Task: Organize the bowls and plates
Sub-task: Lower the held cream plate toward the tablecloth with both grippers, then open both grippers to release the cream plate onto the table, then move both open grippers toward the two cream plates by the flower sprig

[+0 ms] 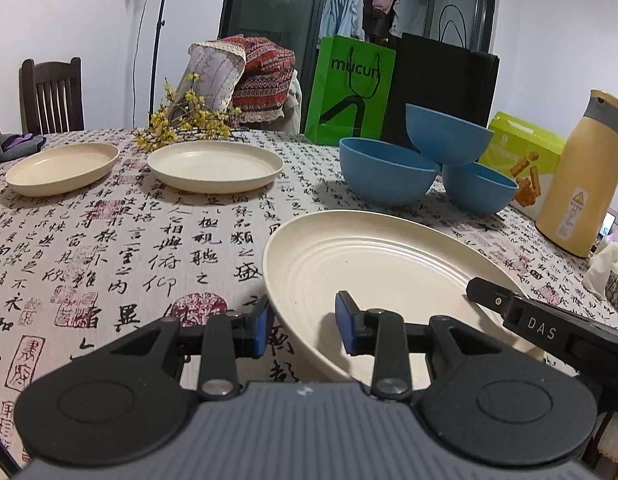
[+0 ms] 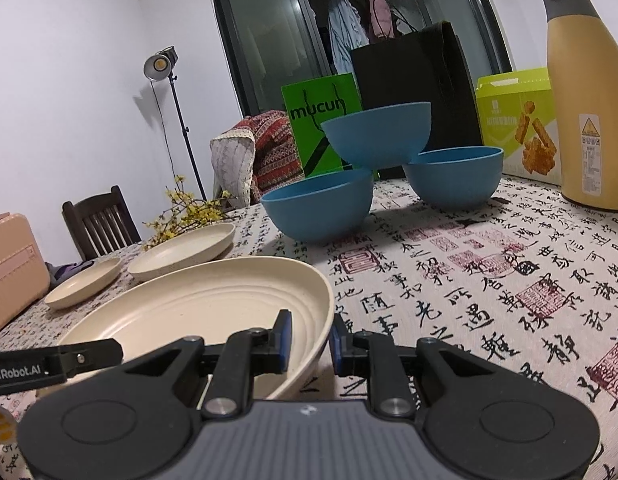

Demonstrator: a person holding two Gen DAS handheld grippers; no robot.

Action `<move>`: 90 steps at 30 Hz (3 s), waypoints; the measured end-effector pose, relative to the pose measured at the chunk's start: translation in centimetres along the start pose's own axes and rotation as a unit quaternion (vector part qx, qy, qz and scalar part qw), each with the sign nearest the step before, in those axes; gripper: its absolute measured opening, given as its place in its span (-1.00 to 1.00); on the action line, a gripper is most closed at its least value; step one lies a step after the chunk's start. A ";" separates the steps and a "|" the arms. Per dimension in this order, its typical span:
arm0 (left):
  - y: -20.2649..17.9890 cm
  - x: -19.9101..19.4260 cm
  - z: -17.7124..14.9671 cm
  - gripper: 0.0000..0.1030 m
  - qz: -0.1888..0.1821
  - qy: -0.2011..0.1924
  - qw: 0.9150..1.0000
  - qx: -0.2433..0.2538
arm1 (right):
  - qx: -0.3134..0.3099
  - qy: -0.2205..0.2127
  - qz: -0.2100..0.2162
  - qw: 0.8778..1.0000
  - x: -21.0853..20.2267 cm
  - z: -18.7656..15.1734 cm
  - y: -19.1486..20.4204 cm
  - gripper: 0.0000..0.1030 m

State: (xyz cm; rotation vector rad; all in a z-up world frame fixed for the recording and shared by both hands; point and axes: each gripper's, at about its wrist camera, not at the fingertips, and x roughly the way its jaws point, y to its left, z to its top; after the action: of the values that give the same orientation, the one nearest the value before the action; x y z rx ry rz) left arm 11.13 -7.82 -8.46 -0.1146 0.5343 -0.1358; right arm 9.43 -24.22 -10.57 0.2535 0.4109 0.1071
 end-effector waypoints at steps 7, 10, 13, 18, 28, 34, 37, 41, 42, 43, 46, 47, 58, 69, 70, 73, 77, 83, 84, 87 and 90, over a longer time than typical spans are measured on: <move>0.0 0.3 -0.2 -0.34 0.000 0.011 1.000 0.000 | -0.002 0.006 -0.005 1.000 0.3 -0.4 -0.1 -0.63; 0.1 0.5 -0.3 -0.34 0.001 0.017 1.000 -0.002 | -0.004 0.009 -0.006 1.000 0.4 -0.5 -0.1 -0.63; 0.1 0.6 -0.3 -0.34 0.001 0.022 1.000 -0.003 | -0.006 0.011 -0.007 1.000 0.5 -0.7 0.0 -0.63; 0.3 0.9 -0.4 -0.33 0.001 0.031 0.999 -0.009 | -0.013 0.014 -0.011 1.000 0.6 -0.7 0.1 -0.62; 0.3 1.2 -0.6 -0.33 0.003 0.037 0.999 -0.005 | -0.029 0.023 -0.027 0.999 0.9 -0.7 0.6 -0.60; 0.3 1.2 -0.7 -0.23 0.002 0.035 0.999 -0.006 | -0.035 0.025 -0.031 0.999 1.0 -0.7 0.8 -0.57; 0.5 1.1 -0.6 -0.11 0.003 0.033 0.999 -0.009 | -0.033 0.024 -0.026 0.999 0.9 -0.7 0.7 -0.57; 1.5 0.8 -0.4 0.09 0.003 0.025 0.999 -0.024 | -0.033 0.015 -0.020 0.999 0.6 -0.6 0.6 -0.43; 1.8 0.6 -0.3 0.17 0.004 0.019 0.999 -0.026 | -0.035 0.013 -0.021 0.999 0.5 -0.5 0.6 -0.37; 2.1 0.3 -0.2 0.30 0.005 0.013 1.000 -0.027 | -0.035 0.011 -0.022 0.999 0.4 -0.5 0.6 -0.30; 2.6 -0.8 0.1 0.60 0.014 -0.019 0.999 -0.023 | -0.037 -0.005 -0.021 0.999 0.0 0.0 0.6 -0.11; 2.8 -1.3 0.2 0.67 0.015 -0.031 0.999 -0.021 | -0.037 -0.011 -0.020 0.999 -0.2 0.2 0.6 -0.06; 5.6 -3.7 1.5 1.00 0.057 -0.108 0.992 -0.017 | -0.037 -0.076 -0.019 0.996 -0.8 2.1 1.1 0.96; 8.0 -2.8 1.6 1.00 0.059 -0.116 0.991 -0.027 | -0.038 -0.074 -0.010 0.996 0.0 2.4 1.1 1.00; 8.0 -2.8 1.5 1.00 0.058 -0.118 0.991 -0.028 | -0.040 -0.072 -0.008 0.997 0.1 2.3 1.2 1.00; 8.1 -2.7 1.1 1.00 0.056 -0.122 0.990 -0.029 | -0.048 -0.072 -0.012 0.996 0.1 2.1 1.5 1.00; 8.2 -3.0 0.7 1.00 0.057 -0.134 0.989 -0.035 | -0.052 -0.071 -0.014 0.996 0.1 2.1 1.7 1.00; 8.8 -3.4 0.4 1.00 0.062 -0.144 0.986 -0.059 | -0.042 -0.067 -0.005 0.997 0.3 2.1 1.4 1.00; 8.9 -3.3 0.5 1.00 0.059 -0.139 0.987 -0.061 | -0.042 -0.068 -0.002 0.997 0.2 2.1 1.4 1.00; 9.1 -3.1 0.6 1.00 0.055 -0.129 0.988 -0.063 | -0.040 -0.072 0.000 0.997 0.1 2.0 1.3 1.00; 9.0 -3.2 0.5 1.00 0.056 -0.132 0.988 -0.059 | -0.039 -0.075 -0.001 0.996 0.0 2.0 1.3 1.00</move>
State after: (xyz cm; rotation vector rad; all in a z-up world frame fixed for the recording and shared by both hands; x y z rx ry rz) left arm 9.58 1.55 -7.74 -0.2148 0.2828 0.0223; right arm 10.21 -23.41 -8.46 0.1831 0.2568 0.1015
